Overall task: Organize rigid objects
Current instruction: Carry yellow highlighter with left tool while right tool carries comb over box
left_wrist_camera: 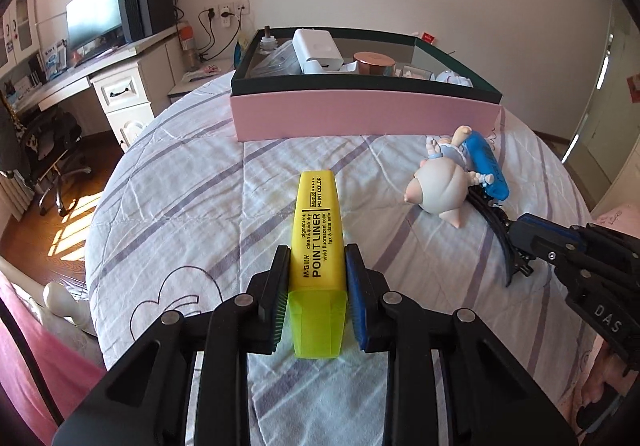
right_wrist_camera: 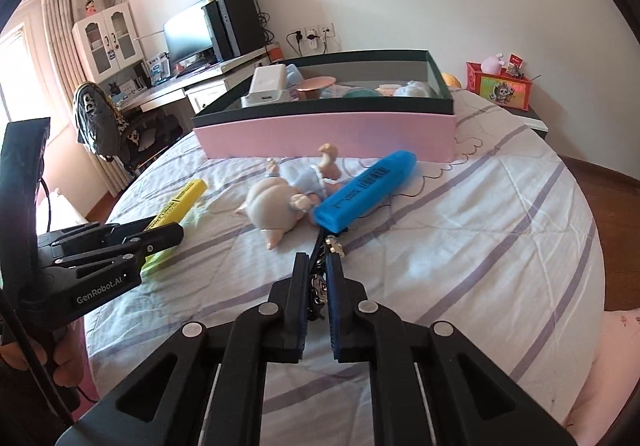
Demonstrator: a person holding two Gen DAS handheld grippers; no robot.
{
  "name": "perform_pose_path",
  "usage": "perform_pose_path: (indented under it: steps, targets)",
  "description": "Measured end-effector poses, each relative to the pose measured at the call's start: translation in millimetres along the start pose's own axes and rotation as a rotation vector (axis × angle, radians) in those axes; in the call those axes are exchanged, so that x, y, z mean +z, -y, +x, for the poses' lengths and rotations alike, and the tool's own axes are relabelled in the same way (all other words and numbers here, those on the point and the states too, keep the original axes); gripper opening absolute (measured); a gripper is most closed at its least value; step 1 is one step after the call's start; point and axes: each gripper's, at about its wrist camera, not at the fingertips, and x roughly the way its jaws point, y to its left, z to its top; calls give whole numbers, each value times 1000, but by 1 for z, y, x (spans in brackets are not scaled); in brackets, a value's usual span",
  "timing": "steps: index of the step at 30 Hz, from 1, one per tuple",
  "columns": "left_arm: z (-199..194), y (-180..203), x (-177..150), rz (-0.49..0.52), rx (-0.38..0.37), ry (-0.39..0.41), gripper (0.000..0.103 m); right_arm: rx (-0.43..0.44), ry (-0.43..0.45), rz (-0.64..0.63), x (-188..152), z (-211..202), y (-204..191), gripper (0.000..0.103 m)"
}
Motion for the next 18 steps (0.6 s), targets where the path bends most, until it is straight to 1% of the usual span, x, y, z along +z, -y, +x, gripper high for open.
perform_pose_path:
  steps: [1, 3, 4, 7, 9, 10, 12, 14, 15, 16, 17, 18]
  targets:
    - [0, 0, -3, 2, -3, -8, 27, -25, -22, -8, -1, 3, -3, 8]
    - [1, -3, -8, -8, -5, -14, 27, -28, -11, 21, -4, 4, 1, 11]
    - [3, -2, -8, -17, -10, -17, 27, -26, -23, 45, -4, 6, 4, 19]
    - [5, -3, -7, -23, -10, -15, 27, -21, -31, 109, -2, 8, 13, 30]
    - [7, -2, -6, -20, -3, -13, 27, -8, -36, 136, 1, 11, 15, 36]
    - [8, -2, -6, -19, -3, -13, 27, -23, -48, 128, 2, 14, 13, 39]
    - [10, 0, -5, -17, 5, -6, 27, -39, -62, 114, 4, 20, 9, 42]
    - [12, 2, -4, -7, 15, 0, 27, -56, -68, 87, 7, 27, 5, 42]
    - [13, 3, -4, 0, 19, 2, 27, -74, -76, 59, 9, 29, 1, 40]
    - [13, 5, -3, 12, 26, 5, 26, -100, -83, 25, 10, 30, -3, 27]
    - [13, 5, -3, 14, 29, 9, 26, -117, -88, -7, 10, 32, -7, 23]
    - [13, 5, -3, 11, 29, 15, 26, -125, -88, -25, 10, 31, -9, 23]
